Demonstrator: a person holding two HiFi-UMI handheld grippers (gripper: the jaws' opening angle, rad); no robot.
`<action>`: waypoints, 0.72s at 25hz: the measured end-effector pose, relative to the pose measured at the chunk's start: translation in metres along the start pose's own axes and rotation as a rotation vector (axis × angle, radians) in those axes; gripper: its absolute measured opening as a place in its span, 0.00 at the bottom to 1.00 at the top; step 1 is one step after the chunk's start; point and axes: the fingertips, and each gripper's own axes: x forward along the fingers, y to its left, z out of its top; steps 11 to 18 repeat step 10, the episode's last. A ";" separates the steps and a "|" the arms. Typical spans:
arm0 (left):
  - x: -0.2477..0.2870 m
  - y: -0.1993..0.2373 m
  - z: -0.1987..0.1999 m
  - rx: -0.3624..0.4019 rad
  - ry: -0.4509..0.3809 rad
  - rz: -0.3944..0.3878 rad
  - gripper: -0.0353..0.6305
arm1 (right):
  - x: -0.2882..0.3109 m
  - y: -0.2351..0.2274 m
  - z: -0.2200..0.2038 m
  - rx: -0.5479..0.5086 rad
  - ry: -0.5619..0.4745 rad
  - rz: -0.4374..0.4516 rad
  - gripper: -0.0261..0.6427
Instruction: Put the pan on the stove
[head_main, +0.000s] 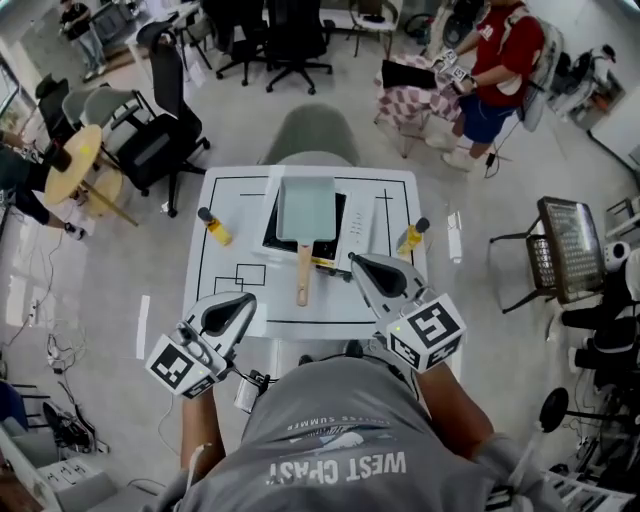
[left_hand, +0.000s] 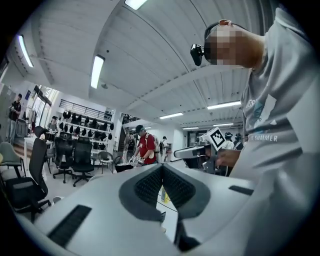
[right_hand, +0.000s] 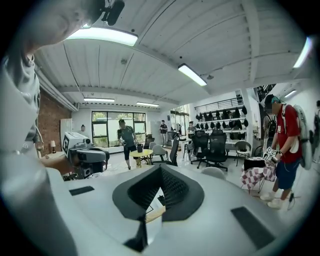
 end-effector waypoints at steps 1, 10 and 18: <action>0.000 0.000 0.000 0.000 0.001 -0.003 0.05 | 0.000 0.001 0.001 -0.001 0.000 -0.002 0.05; -0.012 -0.005 -0.005 -0.012 0.028 -0.018 0.05 | 0.001 0.010 0.004 0.007 -0.004 -0.019 0.05; -0.012 -0.005 -0.005 -0.012 0.028 -0.018 0.05 | 0.001 0.010 0.004 0.007 -0.004 -0.019 0.05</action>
